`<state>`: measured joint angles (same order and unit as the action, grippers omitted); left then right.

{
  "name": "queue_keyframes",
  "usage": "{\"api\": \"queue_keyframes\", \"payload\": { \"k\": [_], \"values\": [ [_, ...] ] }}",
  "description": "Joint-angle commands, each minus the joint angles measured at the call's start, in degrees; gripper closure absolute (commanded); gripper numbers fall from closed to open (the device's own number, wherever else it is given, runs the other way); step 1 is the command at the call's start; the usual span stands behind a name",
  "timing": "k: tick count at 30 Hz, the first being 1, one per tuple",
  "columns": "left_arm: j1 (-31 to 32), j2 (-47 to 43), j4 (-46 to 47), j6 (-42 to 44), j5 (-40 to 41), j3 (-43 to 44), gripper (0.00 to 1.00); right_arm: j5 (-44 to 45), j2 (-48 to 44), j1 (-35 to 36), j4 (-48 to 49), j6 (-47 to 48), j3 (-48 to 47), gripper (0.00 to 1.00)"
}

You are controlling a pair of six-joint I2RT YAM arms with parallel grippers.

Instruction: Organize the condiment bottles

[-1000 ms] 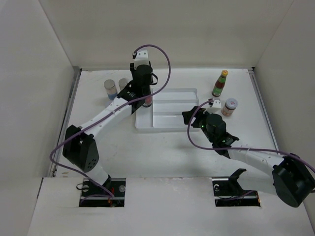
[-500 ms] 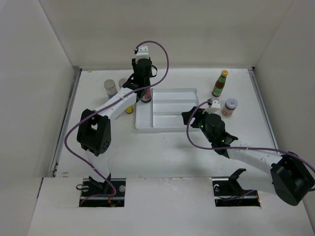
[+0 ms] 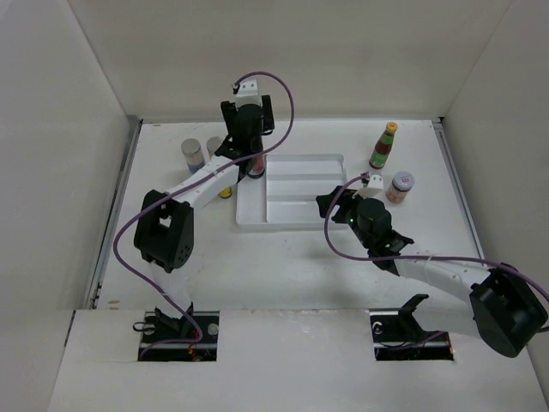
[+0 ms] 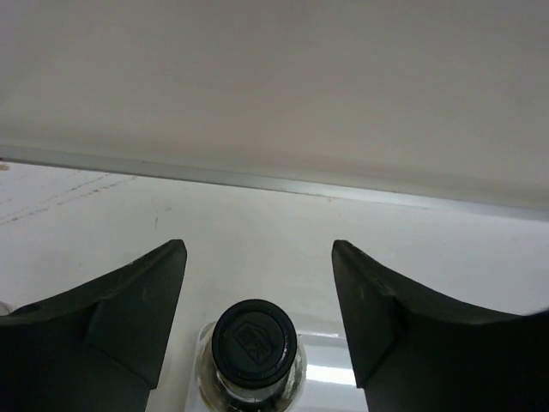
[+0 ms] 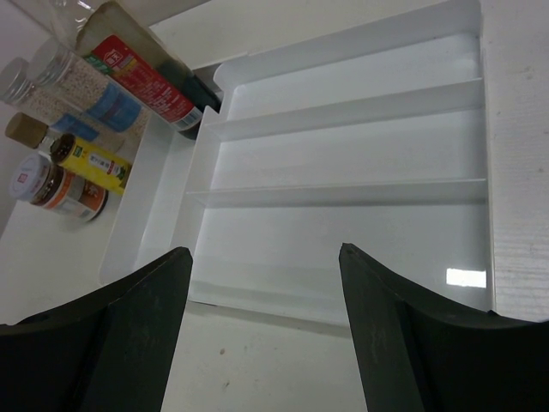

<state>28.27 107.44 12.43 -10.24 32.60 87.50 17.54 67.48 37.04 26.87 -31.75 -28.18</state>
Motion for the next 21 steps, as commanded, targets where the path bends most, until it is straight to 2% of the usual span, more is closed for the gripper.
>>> {"api": "queue_keyframes", "payload": {
  "k": [1,3,7,11,12,14,15,17,19,21],
  "values": [
    [0.95,-5.47,7.7,0.66,2.11,-3.65,0.26,-0.14,-1.04,-0.08,3.45,-0.24,-0.38,0.24],
    [1.47,-8.89,7.96,0.75,2.82,-5.75,0.2,-0.14,-0.86,-0.08,3.54,-0.16,-0.47,0.24],
    [2.79,-18.73,7.35,0.75,2.99,-11.73,0.2,-0.14,0.1,-0.08,3.54,0.02,-0.73,0.24],
    [5.69,-31.64,6.21,-1.53,5.62,-23.14,0.22,0.04,0.19,-0.08,3.54,0.11,-0.91,0.24],
    [6.31,-34.46,5.77,-2.32,6.59,-26.39,0.26,0.04,0.11,-0.08,3.45,0.11,-0.91,0.24],
    [6.66,-38.52,4.37,-5.12,7.39,-31.93,0.44,0.13,-0.07,-0.08,3.45,0.11,-0.91,0.24],
    [6.31,-39.23,2.88,-7.05,7.48,-33.7,0.5,0.13,0.02,-0.08,3.54,0.11,-0.99,0.24],
    [5.18,-39.06,-1.15,-10.92,6.78,-35.12,0.54,0.21,0.63,0.01,3.62,0.11,-1.0,0.24],
    [3.68,-37.14,-3.54,-12.52,5.73,-35.47,0.54,-0.14,1.16,0.01,3.28,0.19,-1.34,0.32],
    [1.92,-34.41,-5.04,-12.87,4.23,-35.21,0.51,-0.14,0.81,0.01,3.19,0.37,-1.35,0.47]
  ]
}}
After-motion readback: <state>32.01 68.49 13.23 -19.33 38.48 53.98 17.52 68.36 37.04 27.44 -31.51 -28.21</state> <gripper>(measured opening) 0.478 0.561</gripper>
